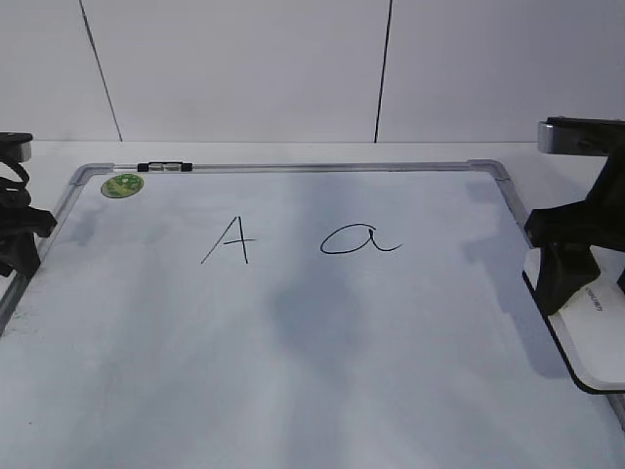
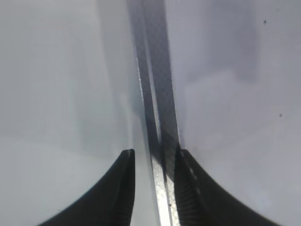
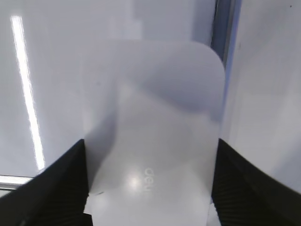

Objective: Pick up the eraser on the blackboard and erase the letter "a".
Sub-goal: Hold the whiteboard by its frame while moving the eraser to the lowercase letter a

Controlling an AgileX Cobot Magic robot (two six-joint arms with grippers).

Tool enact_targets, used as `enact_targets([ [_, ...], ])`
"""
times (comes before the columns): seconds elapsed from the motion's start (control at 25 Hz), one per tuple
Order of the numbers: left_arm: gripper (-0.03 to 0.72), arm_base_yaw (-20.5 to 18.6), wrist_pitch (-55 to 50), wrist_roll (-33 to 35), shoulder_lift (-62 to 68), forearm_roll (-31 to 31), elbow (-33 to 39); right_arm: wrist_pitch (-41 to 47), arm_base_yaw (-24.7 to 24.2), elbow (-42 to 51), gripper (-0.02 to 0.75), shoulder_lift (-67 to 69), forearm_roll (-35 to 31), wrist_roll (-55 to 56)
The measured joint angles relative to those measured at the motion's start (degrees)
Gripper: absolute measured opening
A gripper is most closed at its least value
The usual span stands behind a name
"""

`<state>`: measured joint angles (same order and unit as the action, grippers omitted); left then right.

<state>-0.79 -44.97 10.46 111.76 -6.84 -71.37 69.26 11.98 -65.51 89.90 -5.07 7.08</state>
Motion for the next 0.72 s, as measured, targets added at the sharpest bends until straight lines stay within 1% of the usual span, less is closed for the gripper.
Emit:
enact_targets([
  [0.08, 0.148, 0.0, 0.0, 0.0, 0.0, -0.2, 0.0, 0.0, 0.0, 0.0, 0.573, 0.0, 0.0, 0.0],
  [0.16, 0.074, 0.0, 0.0, 0.0, 0.0, -0.3, -0.2, -0.1, 0.0, 0.0, 0.573, 0.0, 0.0, 0.0],
  [0.2, 0.052, 0.0, 0.0, 0.0, 0.0, -0.4, -0.1, -0.2, 0.0, 0.0, 0.573, 0.0, 0.0, 0.0],
  [0.28, 0.04, 0.0, 0.0, -0.4, 0.0, -0.8, -0.1, -0.2, 0.0, 0.0, 0.573, 0.0, 0.0, 0.0],
  [0.52, 0.035, 0.0, -0.1, -0.7, 0.0, -0.9, -0.1, -0.5, 0.0, 0.0, 0.573, 0.0, -0.1, 0.0],
  [0.72, 0.035, 0.0, -0.1, -0.7, 0.0, -0.9, -0.1, -1.1, 0.3, 0.0, 0.573, 0.0, -2.0, -1.5],
])
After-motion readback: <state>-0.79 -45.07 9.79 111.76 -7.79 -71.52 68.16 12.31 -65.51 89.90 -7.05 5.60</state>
